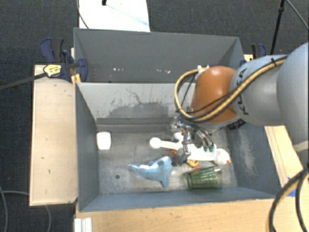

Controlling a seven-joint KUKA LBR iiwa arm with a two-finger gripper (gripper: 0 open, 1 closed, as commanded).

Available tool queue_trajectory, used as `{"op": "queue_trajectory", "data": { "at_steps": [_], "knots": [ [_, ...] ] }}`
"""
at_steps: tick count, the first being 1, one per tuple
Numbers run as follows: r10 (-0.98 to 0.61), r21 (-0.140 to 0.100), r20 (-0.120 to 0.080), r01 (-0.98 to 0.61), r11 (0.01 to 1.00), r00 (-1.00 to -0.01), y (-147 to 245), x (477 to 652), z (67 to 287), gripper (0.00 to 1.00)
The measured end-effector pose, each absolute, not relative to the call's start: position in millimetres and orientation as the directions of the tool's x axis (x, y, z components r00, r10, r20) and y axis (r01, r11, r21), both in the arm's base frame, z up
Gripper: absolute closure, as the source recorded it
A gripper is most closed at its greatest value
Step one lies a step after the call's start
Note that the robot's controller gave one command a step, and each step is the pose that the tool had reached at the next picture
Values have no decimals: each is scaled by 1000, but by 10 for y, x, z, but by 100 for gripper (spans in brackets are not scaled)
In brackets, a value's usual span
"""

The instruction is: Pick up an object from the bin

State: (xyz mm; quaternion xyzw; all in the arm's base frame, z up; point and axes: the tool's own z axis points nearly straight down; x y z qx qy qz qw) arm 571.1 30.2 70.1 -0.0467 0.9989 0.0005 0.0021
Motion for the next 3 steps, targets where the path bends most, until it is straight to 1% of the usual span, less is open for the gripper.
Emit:
{"op": "queue_trajectory", "data": {
  "at_steps": [1, 2, 3],
  "knots": [
    [-15, 1, -1, -15, 1000, -1000, 328, 5570, 1061, 0],
    [-49, 0, -5, -49, 999, -999, 314, 5662, 983, 0],
    [80, 4, -11, 80, 997, -997, 295, 5509, 744, 100]
  ]
}}
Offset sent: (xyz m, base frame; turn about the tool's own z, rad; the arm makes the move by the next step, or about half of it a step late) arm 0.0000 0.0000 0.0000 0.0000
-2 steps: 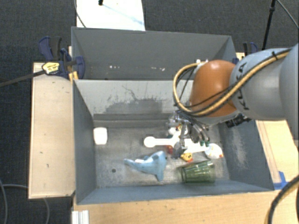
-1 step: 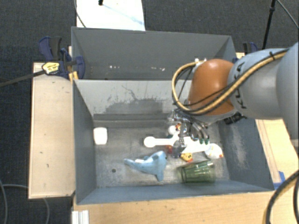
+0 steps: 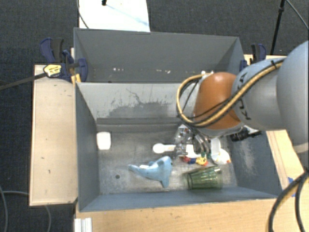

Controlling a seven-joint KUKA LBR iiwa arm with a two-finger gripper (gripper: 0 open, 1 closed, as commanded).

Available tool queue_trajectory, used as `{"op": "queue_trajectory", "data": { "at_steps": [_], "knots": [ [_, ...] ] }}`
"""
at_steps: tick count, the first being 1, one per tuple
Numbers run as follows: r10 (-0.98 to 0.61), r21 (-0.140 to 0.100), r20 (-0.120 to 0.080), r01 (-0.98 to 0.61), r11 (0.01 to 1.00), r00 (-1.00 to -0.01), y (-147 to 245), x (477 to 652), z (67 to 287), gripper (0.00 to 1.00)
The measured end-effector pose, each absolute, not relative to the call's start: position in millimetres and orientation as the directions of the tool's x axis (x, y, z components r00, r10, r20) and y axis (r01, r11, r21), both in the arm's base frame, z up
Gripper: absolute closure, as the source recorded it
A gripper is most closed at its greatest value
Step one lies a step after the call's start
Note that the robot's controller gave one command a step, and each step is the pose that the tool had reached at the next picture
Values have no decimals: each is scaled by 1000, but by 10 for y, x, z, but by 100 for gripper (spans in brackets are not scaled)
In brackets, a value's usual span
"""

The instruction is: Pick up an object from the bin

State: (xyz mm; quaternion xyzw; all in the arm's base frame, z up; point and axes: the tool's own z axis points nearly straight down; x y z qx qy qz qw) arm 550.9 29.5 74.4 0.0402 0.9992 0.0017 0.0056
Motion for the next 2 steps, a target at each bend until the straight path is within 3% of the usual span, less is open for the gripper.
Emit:
{"op": "queue_trajectory", "data": {
  "at_steps": [2],
  "knots": [
    [80, 3, -8, 80, 997, -997, 295, 5503, 763, 100]
  ]
}}
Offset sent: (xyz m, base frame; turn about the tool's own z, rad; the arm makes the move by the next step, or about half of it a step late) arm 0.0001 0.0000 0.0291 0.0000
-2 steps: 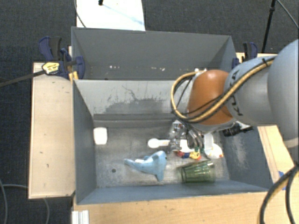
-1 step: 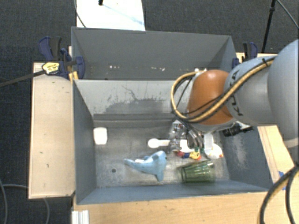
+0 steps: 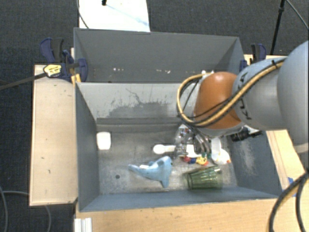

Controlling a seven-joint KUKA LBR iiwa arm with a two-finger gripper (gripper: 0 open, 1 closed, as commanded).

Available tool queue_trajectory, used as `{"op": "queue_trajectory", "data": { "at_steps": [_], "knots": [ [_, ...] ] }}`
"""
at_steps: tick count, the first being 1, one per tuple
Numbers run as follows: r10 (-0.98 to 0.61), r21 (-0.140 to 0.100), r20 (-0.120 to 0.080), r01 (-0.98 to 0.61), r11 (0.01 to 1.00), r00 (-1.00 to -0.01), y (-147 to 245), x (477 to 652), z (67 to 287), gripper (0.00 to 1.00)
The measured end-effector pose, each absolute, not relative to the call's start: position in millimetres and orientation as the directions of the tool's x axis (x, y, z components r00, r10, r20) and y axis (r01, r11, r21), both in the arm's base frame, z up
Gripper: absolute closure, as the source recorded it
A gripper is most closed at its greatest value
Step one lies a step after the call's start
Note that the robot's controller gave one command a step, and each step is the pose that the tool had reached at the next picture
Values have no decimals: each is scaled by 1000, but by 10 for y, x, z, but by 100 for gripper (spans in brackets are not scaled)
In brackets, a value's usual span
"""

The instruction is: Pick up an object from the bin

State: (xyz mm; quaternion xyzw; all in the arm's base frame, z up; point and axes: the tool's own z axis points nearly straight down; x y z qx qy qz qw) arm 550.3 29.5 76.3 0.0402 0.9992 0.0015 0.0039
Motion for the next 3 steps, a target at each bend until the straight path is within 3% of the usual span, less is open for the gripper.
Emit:
{"op": "queue_trajectory", "data": {
  "at_steps": [3],
  "knots": [
    [79, 1, 3, 79, 997, -997, 291, 5483, 1290, 100]
  ]
}}
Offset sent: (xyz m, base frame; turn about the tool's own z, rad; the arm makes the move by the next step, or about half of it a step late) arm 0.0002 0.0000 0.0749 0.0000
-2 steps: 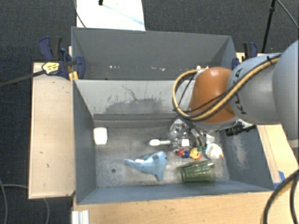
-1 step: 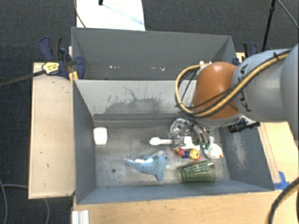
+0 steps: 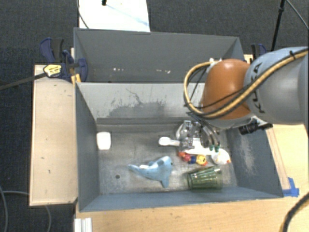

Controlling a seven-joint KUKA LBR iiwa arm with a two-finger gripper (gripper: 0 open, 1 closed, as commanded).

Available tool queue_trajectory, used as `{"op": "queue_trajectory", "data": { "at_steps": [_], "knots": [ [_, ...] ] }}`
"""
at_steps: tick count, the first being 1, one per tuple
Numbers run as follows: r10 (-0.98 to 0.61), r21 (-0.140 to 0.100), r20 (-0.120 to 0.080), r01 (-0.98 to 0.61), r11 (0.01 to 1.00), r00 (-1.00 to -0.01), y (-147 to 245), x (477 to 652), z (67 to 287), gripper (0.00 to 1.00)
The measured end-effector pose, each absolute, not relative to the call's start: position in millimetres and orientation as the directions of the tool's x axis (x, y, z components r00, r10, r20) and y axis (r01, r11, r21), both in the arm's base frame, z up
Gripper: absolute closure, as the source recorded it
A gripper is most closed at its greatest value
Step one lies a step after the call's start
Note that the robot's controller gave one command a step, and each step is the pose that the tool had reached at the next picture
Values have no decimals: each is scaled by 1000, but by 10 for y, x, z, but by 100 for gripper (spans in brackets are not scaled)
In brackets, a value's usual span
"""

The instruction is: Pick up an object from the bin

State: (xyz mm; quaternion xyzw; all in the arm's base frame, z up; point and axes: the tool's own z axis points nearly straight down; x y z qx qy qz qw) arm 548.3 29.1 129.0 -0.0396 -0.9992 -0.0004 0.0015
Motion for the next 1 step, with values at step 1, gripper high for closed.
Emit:
{"op": "queue_trajectory", "data": {
  "at_steps": [1],
  "knots": [
    [79, 1, -1, 79, 997, -997, 291, 5489, 1506, 100]
  ]
}}
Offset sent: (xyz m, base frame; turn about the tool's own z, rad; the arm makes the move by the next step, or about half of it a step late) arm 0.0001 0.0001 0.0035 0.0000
